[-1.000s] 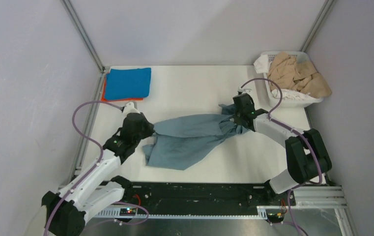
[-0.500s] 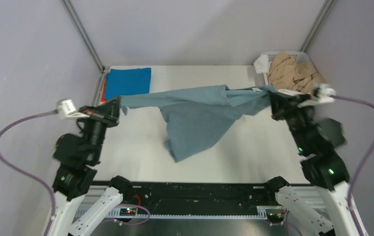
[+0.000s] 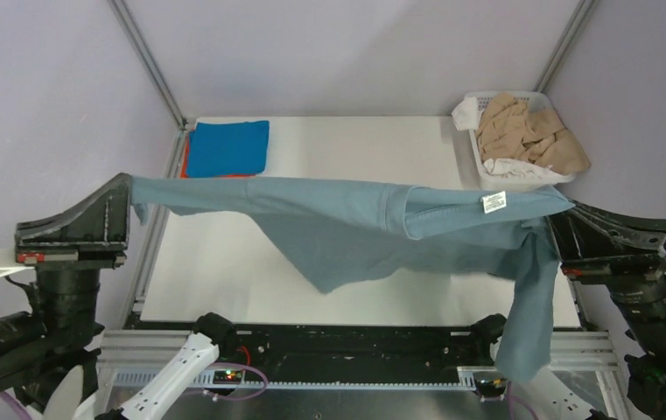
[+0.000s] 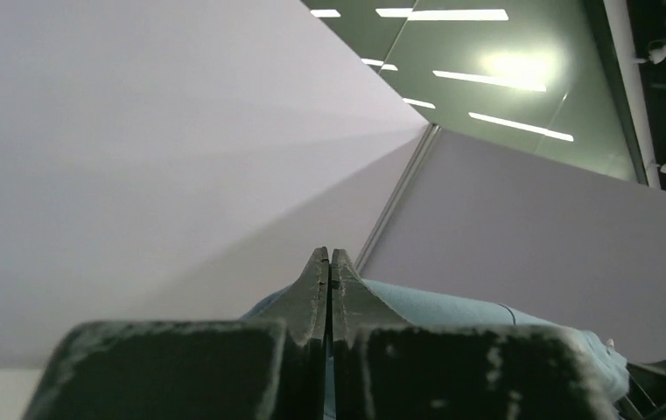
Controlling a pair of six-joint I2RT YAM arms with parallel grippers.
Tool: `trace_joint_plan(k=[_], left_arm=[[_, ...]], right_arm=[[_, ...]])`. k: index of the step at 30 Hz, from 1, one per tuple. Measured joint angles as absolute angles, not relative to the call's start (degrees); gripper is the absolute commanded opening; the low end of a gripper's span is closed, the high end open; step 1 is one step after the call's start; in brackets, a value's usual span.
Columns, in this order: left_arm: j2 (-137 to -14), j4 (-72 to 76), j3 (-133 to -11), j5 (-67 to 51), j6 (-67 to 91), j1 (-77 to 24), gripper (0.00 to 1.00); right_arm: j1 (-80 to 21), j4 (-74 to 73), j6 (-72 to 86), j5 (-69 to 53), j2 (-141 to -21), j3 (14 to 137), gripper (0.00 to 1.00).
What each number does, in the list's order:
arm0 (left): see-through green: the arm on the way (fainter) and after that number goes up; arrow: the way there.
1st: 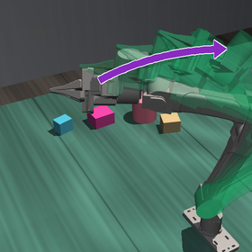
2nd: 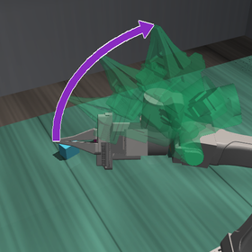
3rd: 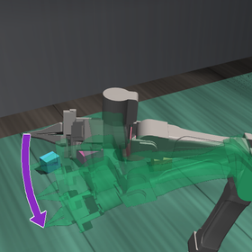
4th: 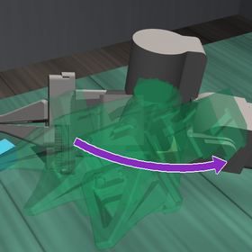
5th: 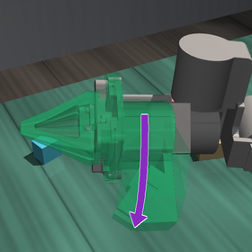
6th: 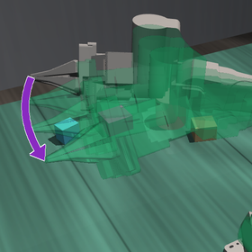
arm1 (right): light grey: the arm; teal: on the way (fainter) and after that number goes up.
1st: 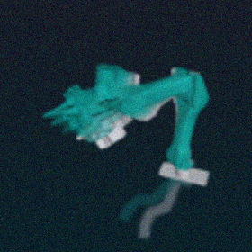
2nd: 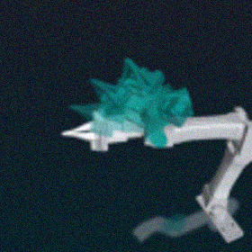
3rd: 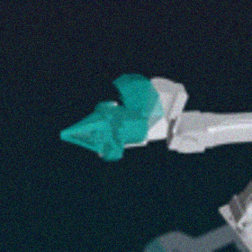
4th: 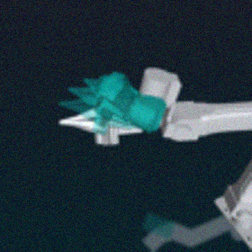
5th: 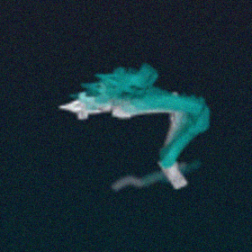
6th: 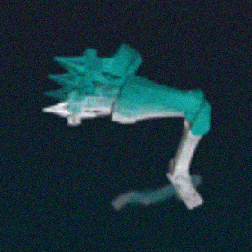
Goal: Fold and stack the t-shirts
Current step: Flatten out the tshirt
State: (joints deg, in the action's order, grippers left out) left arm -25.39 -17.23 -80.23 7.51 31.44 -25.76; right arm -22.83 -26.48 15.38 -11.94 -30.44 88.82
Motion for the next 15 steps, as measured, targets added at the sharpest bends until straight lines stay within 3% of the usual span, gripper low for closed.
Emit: trace_joint_plan(k=[7,15], left_arm=[[-37.3,-16.8,-90.0,12.6,27.7,-25.8,0.0],[-65.9,-14.8,-100.3,28.0,21.3,-23.4,0.0]], right_arm=[[-21.6,-26.9,15.3,-9.9,-36.7,93.7,0.0],[-19.3,-24.7,14.3,5.4,-54.4,90.0,0.0]])
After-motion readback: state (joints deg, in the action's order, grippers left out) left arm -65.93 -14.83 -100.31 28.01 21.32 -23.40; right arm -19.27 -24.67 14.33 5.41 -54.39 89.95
